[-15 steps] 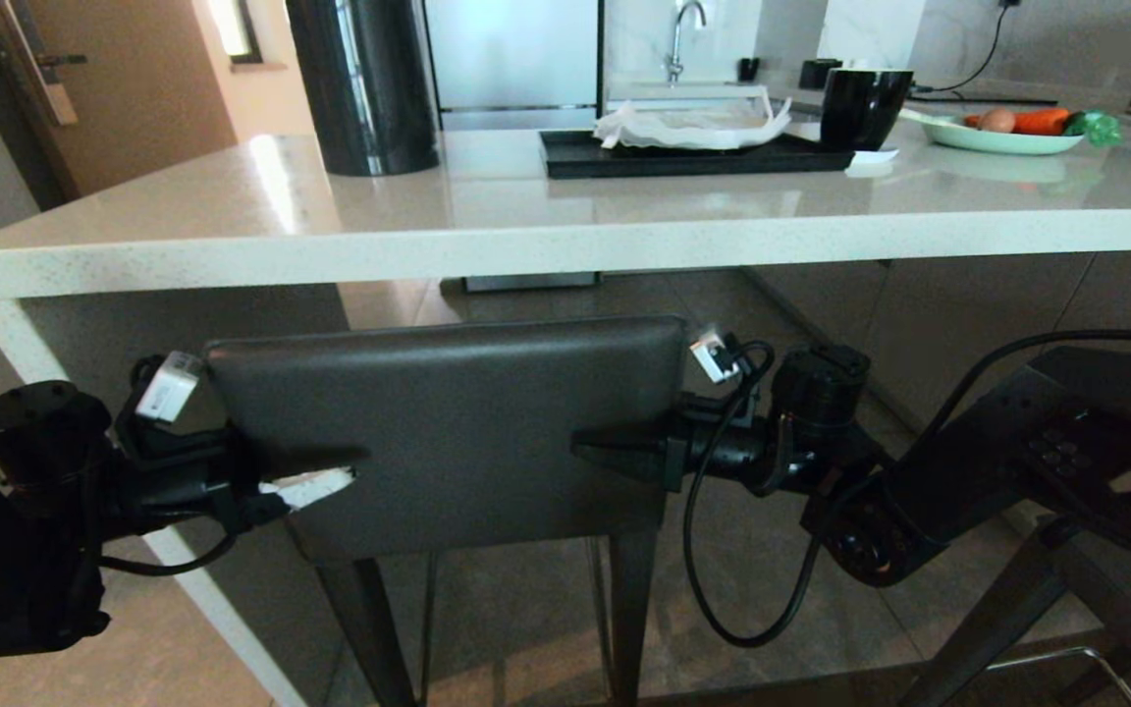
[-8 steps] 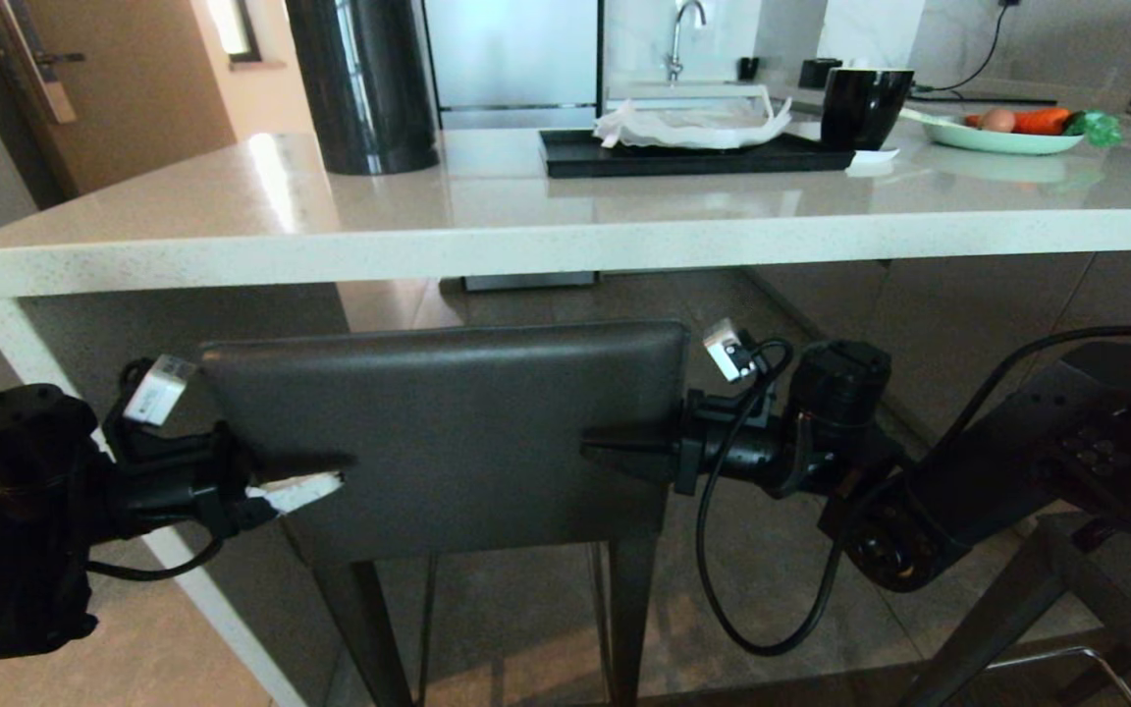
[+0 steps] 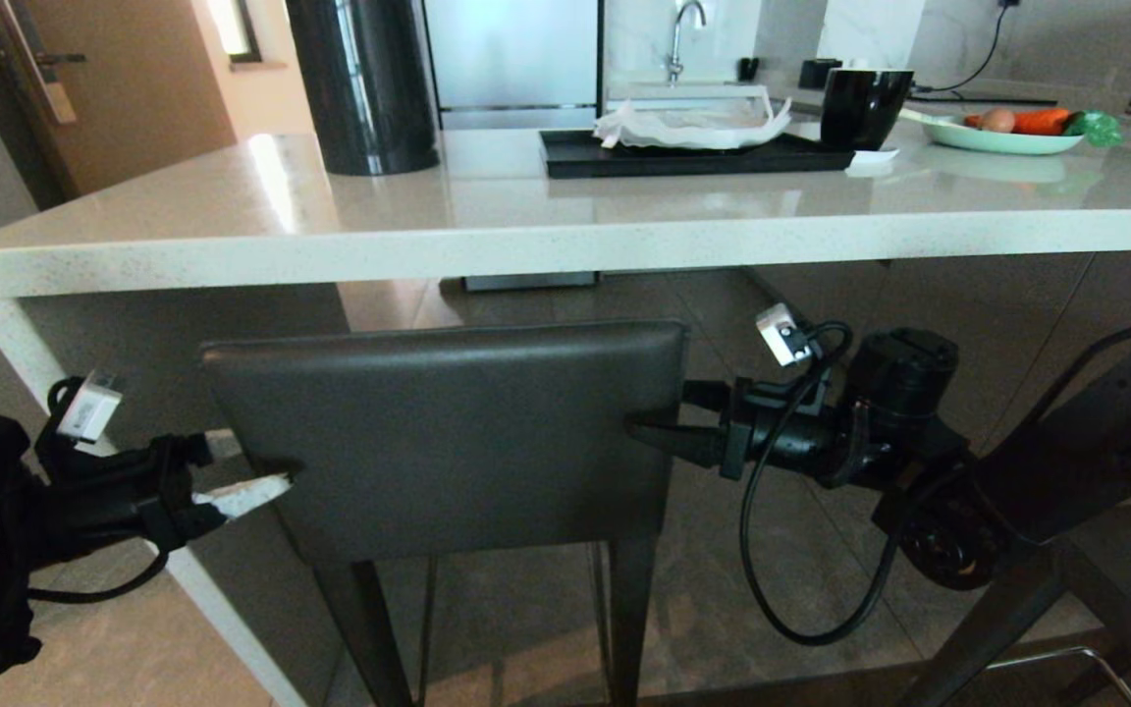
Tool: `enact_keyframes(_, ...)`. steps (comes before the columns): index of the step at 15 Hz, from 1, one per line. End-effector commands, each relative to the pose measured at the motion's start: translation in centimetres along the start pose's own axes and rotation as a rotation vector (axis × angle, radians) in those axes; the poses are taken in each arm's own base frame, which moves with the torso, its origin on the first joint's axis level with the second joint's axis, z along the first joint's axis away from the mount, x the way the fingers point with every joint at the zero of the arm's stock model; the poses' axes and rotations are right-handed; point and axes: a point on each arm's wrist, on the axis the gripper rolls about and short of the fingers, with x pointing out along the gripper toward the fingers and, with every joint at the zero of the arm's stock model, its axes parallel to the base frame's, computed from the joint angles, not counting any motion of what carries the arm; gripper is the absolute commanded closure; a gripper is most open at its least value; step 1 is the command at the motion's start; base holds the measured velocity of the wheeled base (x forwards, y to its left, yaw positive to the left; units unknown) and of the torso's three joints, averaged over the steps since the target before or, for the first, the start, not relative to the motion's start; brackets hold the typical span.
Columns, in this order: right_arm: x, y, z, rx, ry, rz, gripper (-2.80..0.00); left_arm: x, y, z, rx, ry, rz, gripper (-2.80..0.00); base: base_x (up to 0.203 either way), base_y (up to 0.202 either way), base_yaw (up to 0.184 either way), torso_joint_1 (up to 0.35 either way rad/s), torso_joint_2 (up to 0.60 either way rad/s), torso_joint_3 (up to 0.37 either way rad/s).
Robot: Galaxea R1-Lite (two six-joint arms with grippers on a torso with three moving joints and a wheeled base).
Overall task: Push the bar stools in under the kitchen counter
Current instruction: Push the gray chair back under the dining table
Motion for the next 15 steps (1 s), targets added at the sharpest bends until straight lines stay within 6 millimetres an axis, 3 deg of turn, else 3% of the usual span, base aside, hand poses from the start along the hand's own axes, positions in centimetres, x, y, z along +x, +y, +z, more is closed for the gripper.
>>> enact_keyframes(1, -1.4, 0.9, -0.1, 0.01, 0.007, -0.024, -2.8, -1.7, -0.6, -0.5, -0.013, 0.003, 0.047, -2.8, 0.0, 0.0, 0.0, 0.0, 0.0, 0.0)
enact_keyframes(4, -4.6, 1.7, -0.3, 0.004, -0.023, -0.117, -2.8, -4.6, -1.9, -0.6, -0.019, -0.002, 0.143, -2.8, 0.0, 0.0, 0.0, 0.0, 0.0, 0.0)
enact_keyframes(8, -10.1, 2.3, 0.5, 0.006, -0.089, -0.295, -2.8, -6.8, -5.3, -0.7, -0.051, -0.006, 0.258, -2.8, 0.0, 0.0, 0.0, 0.0, 0.0, 0.0)
enact_keyframes(13, -12.3, 3.6, 1.0, -0.127, -0.18, -0.958, -2.8, -6.4, -7.2, 0.1, -0.01, -0.025, 0.636, -2.8, 0.0, 0.0, 0.0, 0.0, 0.0, 0.0)
enact_keyframes(15, -12.4, 6.2, 2.5, -0.198, -0.237, -1.069, -2.8, -5.5, -7.6, -0.2, -0.023, -0.02, 0.846, -2.8, 0.0, 0.0, 0.0, 0.0, 0.0, 0.0)
